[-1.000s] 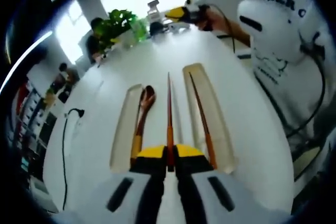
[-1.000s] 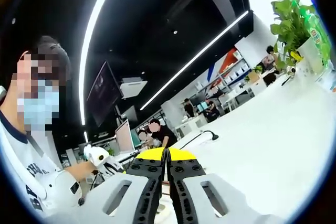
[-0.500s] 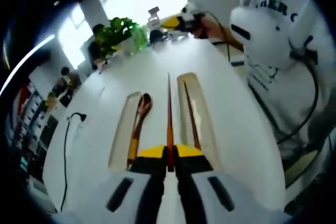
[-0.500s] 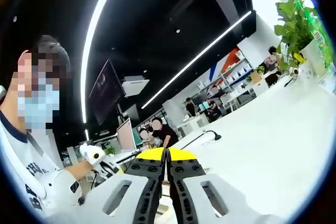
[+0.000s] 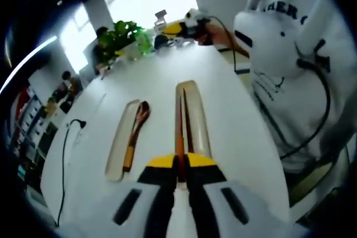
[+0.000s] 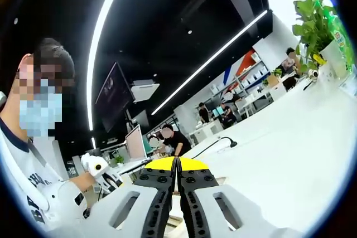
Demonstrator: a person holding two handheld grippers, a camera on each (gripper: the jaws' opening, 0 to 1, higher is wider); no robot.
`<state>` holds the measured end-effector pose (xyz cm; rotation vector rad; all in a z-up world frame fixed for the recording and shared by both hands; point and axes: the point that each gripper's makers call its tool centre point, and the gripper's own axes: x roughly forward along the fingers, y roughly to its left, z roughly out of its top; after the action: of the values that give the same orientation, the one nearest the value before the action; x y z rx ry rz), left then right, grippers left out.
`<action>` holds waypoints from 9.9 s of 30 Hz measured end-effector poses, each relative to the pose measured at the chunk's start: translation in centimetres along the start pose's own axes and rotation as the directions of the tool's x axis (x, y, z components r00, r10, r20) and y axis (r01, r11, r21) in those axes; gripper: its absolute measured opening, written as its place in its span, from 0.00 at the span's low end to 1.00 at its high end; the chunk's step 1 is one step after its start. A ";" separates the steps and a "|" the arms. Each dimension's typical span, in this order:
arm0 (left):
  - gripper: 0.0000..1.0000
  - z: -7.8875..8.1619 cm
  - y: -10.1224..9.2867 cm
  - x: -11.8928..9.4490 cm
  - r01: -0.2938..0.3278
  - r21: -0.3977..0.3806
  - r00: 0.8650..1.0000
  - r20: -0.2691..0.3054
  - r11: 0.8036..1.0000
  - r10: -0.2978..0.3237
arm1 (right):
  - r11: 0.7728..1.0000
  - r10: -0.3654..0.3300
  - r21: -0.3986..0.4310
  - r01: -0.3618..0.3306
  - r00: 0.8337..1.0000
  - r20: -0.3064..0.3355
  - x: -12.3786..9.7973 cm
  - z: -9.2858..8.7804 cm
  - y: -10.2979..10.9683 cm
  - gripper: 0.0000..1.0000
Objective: Arrange the utensils inside the cutlery case until each visible utensil rests in its matching compartment.
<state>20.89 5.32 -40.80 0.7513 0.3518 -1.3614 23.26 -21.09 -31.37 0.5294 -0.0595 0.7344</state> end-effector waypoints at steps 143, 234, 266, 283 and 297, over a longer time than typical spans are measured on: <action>0.12 -0.6 7.1 -3.3 -0.279 -0.568 0.839 0.248 0.775 0.484 | 0.992 -0.027 0.118 0.043 0.991 -0.129 4.4 -4.0 -2.3 0.00; 0.12 -4.4 6.3 -6.7 -0.512 -0.563 0.700 0.165 0.649 0.695 | 0.978 -0.144 0.037 0.204 0.793 -0.592 10.4 -16.6 -6.5 0.09; 0.11 -4.4 6.0 -6.3 -0.517 -0.559 0.703 0.156 0.649 0.694 | 0.957 0.009 0.256 0.137 0.867 -0.498 9.4 -13.3 -2.2 0.00; 0.11 -3.6 5.1 -5.8 -0.499 -0.557 0.707 0.181 0.664 0.684 | 0.961 0.020 0.245 0.126 0.854 -0.520 6.4 -12.6 0.4 0.00; 0.11 -3.0 4.6 -5.1 -0.481 -0.552 0.716 0.200 0.681 0.669 | 0.962 0.000 0.228 0.150 0.836 -0.548 4.7 -13.9 1.7 0.01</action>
<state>24.81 11.22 -38.45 0.1352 0.0836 -0.7186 23.82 -10.47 -41.55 0.5533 0.6010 0.7973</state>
